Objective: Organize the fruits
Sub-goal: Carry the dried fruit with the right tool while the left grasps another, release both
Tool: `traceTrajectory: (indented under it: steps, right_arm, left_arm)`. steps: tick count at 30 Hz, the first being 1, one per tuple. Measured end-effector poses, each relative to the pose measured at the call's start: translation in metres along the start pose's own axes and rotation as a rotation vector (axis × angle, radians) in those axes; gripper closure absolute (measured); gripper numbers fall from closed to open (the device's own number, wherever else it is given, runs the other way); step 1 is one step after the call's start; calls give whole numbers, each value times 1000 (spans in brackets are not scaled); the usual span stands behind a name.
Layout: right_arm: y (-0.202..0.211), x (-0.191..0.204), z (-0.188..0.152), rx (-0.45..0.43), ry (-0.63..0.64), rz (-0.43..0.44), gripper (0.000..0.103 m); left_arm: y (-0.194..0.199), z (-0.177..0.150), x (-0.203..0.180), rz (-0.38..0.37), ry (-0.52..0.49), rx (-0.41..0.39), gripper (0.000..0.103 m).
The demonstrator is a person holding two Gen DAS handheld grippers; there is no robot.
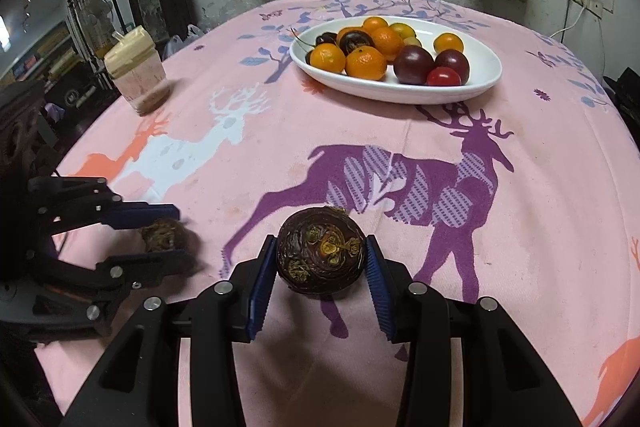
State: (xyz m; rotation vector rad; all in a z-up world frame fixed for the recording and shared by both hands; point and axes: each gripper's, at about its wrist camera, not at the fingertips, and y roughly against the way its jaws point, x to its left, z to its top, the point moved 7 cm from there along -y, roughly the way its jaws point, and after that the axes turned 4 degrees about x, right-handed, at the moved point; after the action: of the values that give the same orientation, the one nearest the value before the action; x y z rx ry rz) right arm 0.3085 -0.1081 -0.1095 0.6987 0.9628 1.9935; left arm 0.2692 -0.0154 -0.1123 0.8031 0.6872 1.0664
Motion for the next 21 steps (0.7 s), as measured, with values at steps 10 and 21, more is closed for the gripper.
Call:
traceTrajectory:
  steps: [10,21]
  right_arm:
    - [19,-19,42,-121,-81,94,59]
    - [0,-114,156,-311,-282,-77,59]
  left_arm:
    - [9,89,18,21,70,-78,66]
    - [-28,228,60,167,230,-201,66]
